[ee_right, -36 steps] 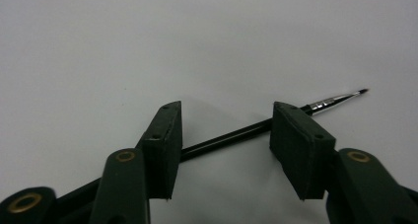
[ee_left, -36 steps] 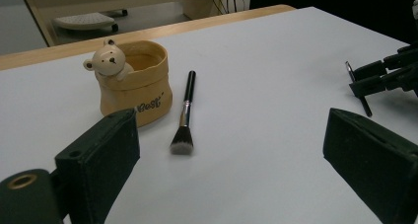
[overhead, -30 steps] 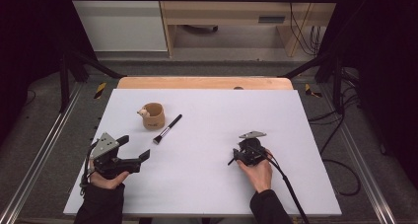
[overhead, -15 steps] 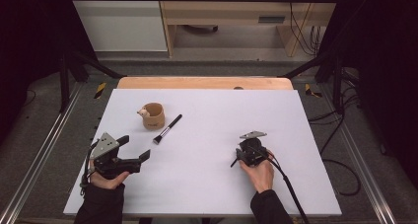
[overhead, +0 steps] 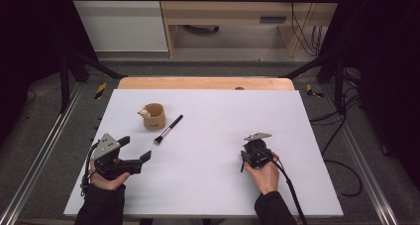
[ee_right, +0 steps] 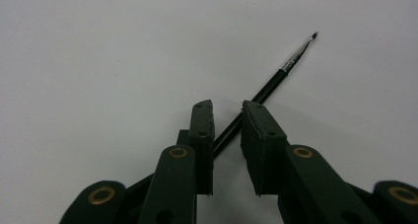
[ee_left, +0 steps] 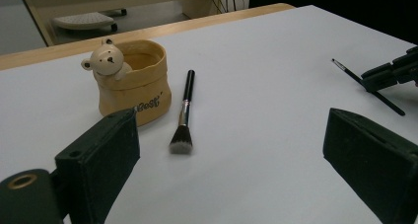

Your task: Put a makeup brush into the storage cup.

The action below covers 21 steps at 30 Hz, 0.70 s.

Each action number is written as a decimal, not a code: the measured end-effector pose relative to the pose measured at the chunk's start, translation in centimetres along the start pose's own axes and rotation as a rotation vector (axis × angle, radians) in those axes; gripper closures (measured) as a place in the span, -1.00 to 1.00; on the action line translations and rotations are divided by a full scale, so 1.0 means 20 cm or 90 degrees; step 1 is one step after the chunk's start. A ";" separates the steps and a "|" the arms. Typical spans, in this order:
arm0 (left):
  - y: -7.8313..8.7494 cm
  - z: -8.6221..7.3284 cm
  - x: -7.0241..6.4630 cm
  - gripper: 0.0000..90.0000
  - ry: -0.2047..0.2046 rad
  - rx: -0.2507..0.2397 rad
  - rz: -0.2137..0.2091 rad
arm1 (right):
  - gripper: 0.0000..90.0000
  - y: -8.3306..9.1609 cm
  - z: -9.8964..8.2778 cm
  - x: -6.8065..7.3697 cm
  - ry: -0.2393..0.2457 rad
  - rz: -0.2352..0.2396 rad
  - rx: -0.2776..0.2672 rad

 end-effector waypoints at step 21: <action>-0.01 0.00 0.00 -0.86 -0.001 0.002 -0.002 | 0.89 0.03 -0.04 -0.08 0.012 0.000 0.026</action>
Point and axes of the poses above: each handheld gripper's, and its own axes: y roughly backward along the jaws, z roughly out of its top, x roughly to its left, the point moved 10 cm from there along -y, roughly forward along the jaws, and after that the axes turned 8 degrees about -z, right-handed, at the moved point
